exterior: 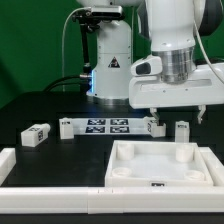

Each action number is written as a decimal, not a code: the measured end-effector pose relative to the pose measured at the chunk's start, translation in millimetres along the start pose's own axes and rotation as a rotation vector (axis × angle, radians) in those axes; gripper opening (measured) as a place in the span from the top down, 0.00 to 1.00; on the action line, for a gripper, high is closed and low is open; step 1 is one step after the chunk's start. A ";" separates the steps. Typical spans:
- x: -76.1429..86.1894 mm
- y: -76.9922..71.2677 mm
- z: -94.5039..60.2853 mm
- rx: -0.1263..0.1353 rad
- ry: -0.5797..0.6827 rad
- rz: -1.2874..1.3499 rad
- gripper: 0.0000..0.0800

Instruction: Assemble one leg

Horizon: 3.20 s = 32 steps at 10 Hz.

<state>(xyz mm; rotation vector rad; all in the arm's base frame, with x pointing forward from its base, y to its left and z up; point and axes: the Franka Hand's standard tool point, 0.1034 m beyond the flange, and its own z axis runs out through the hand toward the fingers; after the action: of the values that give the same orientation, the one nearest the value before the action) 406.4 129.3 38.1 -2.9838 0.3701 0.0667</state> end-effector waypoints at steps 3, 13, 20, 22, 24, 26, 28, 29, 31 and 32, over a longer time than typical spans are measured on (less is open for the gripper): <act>-12.1 1.7 3.8 -0.031 -0.294 -0.013 0.19; -35.8 -8.0 17.0 -0.079 -0.892 0.007 0.19; -41.2 -14.3 18.2 -0.090 -0.896 -0.006 0.19; -40.6 -13.4 17.9 -0.089 -0.897 -0.006 0.19; -40.8 -13.7 18.5 -0.096 -0.895 0.007 0.19; -45.5 -18.2 21.3 -0.116 -0.898 0.023 0.19; -47.0 -16.5 24.1 -0.111 -0.905 0.011 0.19; -45.7 -13.9 24.4 -0.097 -0.906 -0.008 0.19; -46.0 -12.0 25.8 -0.084 -0.911 -0.034 0.19; -46.1 -12.1 25.9 -0.083 -0.911 -0.037 0.19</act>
Offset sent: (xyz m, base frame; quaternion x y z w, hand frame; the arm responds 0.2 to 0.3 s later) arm -0.0090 0.0123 -0.0041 -0.0220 -0.2536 0.0123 0.9670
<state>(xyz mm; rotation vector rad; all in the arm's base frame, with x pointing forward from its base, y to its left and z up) 364.1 155.6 16.8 -2.6495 0.1867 1.3767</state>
